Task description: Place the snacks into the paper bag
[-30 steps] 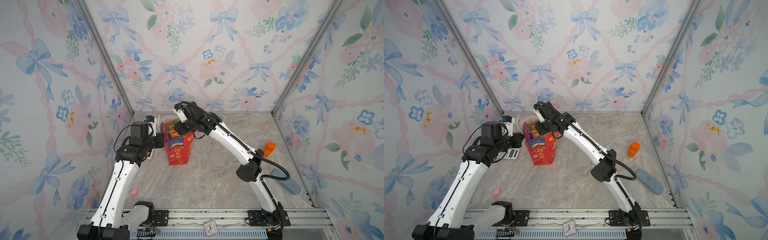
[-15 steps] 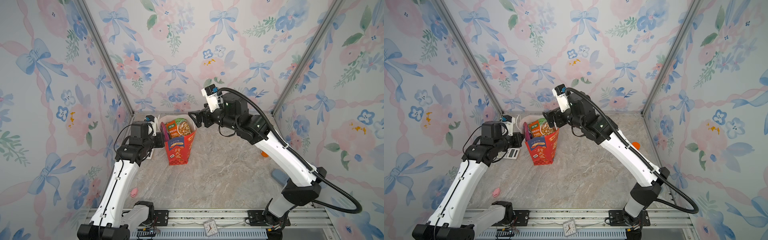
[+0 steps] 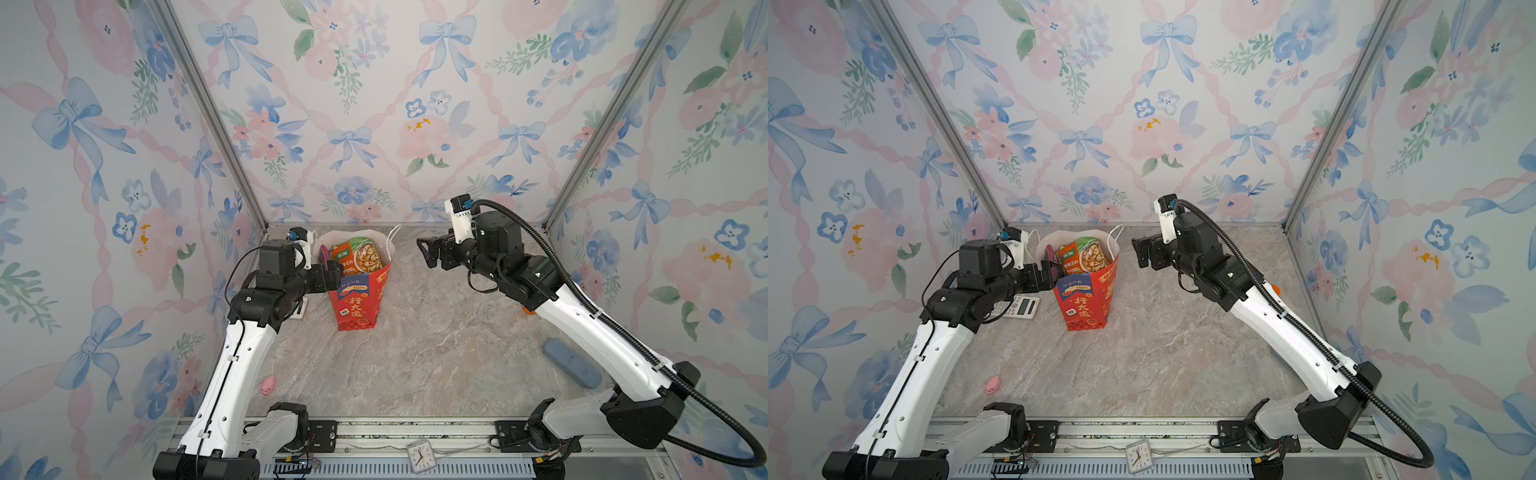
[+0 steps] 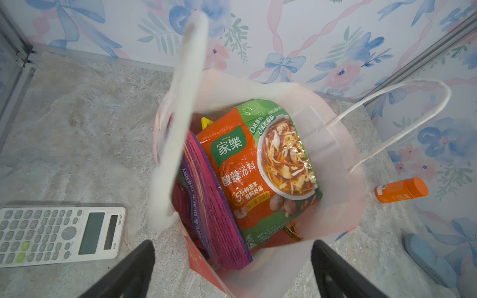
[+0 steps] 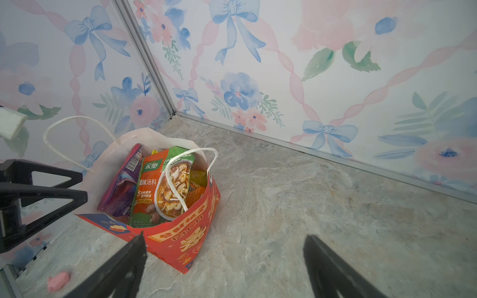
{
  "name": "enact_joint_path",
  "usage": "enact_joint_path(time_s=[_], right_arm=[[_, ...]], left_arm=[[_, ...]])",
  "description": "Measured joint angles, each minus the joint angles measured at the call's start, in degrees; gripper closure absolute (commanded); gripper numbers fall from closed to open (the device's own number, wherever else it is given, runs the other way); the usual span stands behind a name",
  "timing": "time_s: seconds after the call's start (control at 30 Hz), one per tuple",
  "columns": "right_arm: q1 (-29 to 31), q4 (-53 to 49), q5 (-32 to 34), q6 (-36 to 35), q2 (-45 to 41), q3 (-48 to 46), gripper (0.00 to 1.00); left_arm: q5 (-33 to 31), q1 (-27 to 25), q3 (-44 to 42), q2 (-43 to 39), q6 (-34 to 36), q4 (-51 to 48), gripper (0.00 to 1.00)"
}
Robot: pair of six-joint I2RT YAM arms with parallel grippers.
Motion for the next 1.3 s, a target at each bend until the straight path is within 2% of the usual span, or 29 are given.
enact_joint_path(time_s=[0.2,0.4,0.6,0.87,1.07,1.2,1.3], right_arm=[[-2.4,1.6,0.5,0.0,-5.5,-6.3,0.03],[-4.9,4.2,4.8,-0.1,-12.8,-20.2,0.03],[-8.5,8.7,11.7,-0.5,-22.8,-38.2,0.03],[-14.8,18.3,20.0,-3.9,-31.9,-56.6,0.03],[-19.8,28.0,24.2,-6.4,-29.4,-65.4,0.03],[-22.7,38.1,25.4,-8.3,-23.8,-68.2,0.03],[-23.9,46.2,25.8,-10.3,-17.2,-69.1,0.03]], left_arm=[[-2.6,0.0,0.1,-5.3,-0.2,0.2,0.02],[-6.9,0.0,-6.7,-19.7,-0.9,8.7,0.02],[-13.3,0.0,-24.1,-35.2,-2.2,22.0,0.02],[-24.8,0.1,-45.7,-41.8,-4.7,34.2,0.02],[-31.0,0.2,-57.8,-43.4,-5.4,45.4,0.02],[-32.8,0.9,-62.8,-40.3,-2.8,52.0,0.02],[-33.0,3.5,-65.6,-36.5,0.0,58.6,0.02]])
